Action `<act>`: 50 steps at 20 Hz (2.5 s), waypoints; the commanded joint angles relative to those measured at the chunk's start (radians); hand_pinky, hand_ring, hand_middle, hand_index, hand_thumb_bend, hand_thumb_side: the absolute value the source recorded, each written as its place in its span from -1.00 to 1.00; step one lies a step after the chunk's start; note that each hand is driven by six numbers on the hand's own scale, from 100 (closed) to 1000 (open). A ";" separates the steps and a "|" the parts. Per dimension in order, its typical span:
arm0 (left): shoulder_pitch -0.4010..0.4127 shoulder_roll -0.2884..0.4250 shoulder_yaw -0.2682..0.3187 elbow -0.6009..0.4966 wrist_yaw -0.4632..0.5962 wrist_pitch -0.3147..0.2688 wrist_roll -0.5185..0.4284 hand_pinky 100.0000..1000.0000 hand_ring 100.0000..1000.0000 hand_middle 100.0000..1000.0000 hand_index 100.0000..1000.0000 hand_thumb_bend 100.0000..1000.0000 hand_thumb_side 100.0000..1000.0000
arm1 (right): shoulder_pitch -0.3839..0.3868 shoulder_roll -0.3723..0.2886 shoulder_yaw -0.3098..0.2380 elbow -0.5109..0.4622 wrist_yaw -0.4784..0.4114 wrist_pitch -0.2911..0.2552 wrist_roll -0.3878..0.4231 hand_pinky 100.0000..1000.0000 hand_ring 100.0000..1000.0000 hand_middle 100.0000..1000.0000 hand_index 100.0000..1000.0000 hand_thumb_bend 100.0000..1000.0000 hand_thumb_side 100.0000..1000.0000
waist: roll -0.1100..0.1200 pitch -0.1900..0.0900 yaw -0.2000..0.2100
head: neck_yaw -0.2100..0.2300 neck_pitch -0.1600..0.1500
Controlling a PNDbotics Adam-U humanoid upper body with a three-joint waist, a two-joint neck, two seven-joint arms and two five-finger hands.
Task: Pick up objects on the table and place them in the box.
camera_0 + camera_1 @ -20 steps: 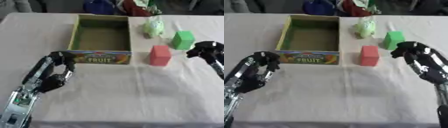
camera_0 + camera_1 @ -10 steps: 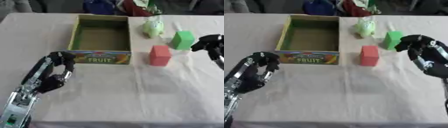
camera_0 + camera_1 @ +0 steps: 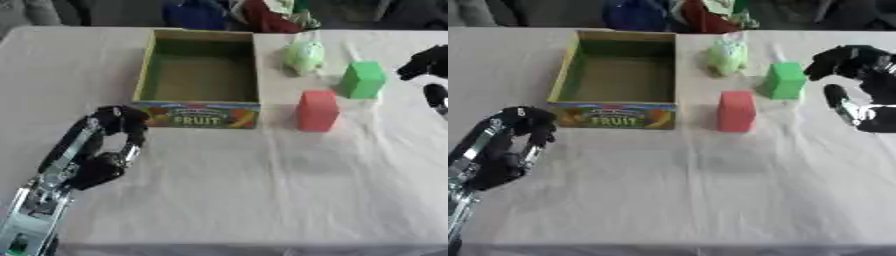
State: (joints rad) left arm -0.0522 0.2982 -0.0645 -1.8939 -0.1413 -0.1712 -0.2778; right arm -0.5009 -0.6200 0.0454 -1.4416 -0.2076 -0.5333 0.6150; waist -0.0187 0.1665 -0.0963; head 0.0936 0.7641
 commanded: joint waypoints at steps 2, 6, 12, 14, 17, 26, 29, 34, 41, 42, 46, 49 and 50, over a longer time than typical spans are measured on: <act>-0.006 0.019 -0.002 -0.015 0.005 -0.002 -0.007 0.07 -0.05 -0.02 0.41 -1.00 -0.26 | -0.054 -0.096 0.025 0.051 0.040 -0.070 0.005 0.40 0.51 0.36 0.64 -1.00 -0.76 | -0.004 -0.016 0.004 | -0.006 0.004; -0.005 0.021 -0.004 -0.015 0.005 -0.002 -0.009 0.07 -0.05 -0.02 0.41 -1.00 -0.26 | -0.092 -0.135 0.035 0.124 0.084 -0.118 -0.005 0.41 0.56 0.41 0.66 -1.00 -0.78 | -0.006 -0.017 0.008 | -0.013 0.000; -0.005 0.021 -0.006 -0.015 0.006 -0.002 -0.012 0.07 -0.05 -0.02 0.41 -1.00 -0.26 | -0.164 -0.173 0.042 0.243 0.171 -0.184 -0.009 0.51 0.68 0.53 0.71 -1.00 -0.74 | -0.009 -0.015 0.014 | -0.025 -0.006; -0.005 0.022 -0.007 -0.015 0.006 -0.002 -0.013 0.07 -0.05 -0.02 0.41 -1.00 -0.26 | -0.192 -0.180 0.045 0.275 0.211 -0.211 -0.002 0.54 0.73 0.58 0.72 -1.00 -0.71 | -0.009 -0.014 0.017 | -0.028 -0.008; -0.005 0.022 -0.007 -0.015 0.005 -0.002 -0.013 0.07 -0.05 -0.02 0.41 -1.00 -0.26 | -0.227 -0.183 0.047 0.319 0.278 -0.245 0.013 0.63 0.81 0.66 0.75 -1.00 -0.64 | -0.010 -0.012 0.020 | -0.030 -0.010; -0.007 0.023 -0.009 -0.014 0.005 -0.001 -0.016 0.07 -0.05 -0.02 0.41 -1.00 -0.27 | -0.310 -0.166 0.041 0.433 0.479 -0.321 0.000 0.66 0.87 0.74 0.82 -1.00 -0.52 | -0.016 -0.008 0.028 | -0.035 -0.013; -0.008 0.024 -0.011 -0.014 0.005 -0.001 -0.018 0.07 -0.05 -0.02 0.41 -1.00 -0.27 | -0.329 -0.159 0.043 0.459 0.528 -0.342 -0.021 0.67 0.87 0.74 0.82 -1.00 -0.50 | -0.017 -0.008 0.032 | -0.037 -0.014; -0.010 0.026 -0.013 -0.014 0.007 -0.001 -0.021 0.07 -0.05 -0.02 0.41 -1.00 -0.27 | -0.359 -0.143 0.039 0.510 0.594 -0.369 -0.046 0.66 0.86 0.74 0.81 -1.00 -0.38 | -0.019 -0.006 0.038 | -0.047 -0.015; -0.012 0.029 -0.018 -0.017 0.010 -0.003 -0.026 0.07 -0.05 -0.01 0.41 -1.00 -0.28 | -0.405 -0.105 0.025 0.579 0.699 -0.374 -0.070 0.66 0.84 0.73 0.79 -1.00 -0.04 | -0.018 -0.002 0.052 | -0.076 -0.009; -0.011 0.029 -0.018 -0.018 0.010 -0.003 -0.026 0.07 -0.05 -0.01 0.41 -1.00 -0.28 | -0.410 -0.099 0.022 0.587 0.712 -0.374 -0.075 0.66 0.84 0.73 0.80 -1.00 -0.01 | -0.018 -0.001 0.053 | -0.081 -0.008; -0.013 0.030 -0.021 -0.019 0.010 -0.004 -0.030 0.07 -0.05 -0.01 0.41 -1.00 -0.28 | -0.428 -0.077 0.013 0.619 0.769 -0.374 -0.094 0.67 0.84 0.74 0.80 -1.00 0.17 | -0.016 0.004 0.059 | -0.097 -0.006; -0.015 0.030 -0.025 -0.018 0.010 -0.004 -0.034 0.07 -0.05 -0.01 0.41 -1.00 -0.29 | -0.441 -0.065 0.013 0.632 0.817 -0.374 -0.109 0.66 0.84 0.74 0.81 -1.00 0.34 | -0.017 0.007 0.065 | -0.106 -0.003; -0.015 0.030 -0.026 -0.018 0.010 -0.004 -0.035 0.07 -0.05 -0.01 0.41 -1.00 -0.29 | -0.444 -0.062 0.013 0.636 0.834 -0.374 -0.115 0.66 0.84 0.75 0.81 -1.00 0.38 | -0.017 0.008 0.068 | -0.108 -0.002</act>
State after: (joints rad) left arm -0.0575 0.3079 -0.0893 -1.8943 -0.1335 -0.1740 -0.3090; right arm -0.9203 -0.6628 0.0680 -0.8041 0.6040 -0.7766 0.3800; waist -0.0355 0.1865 -0.0275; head -0.0088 0.7555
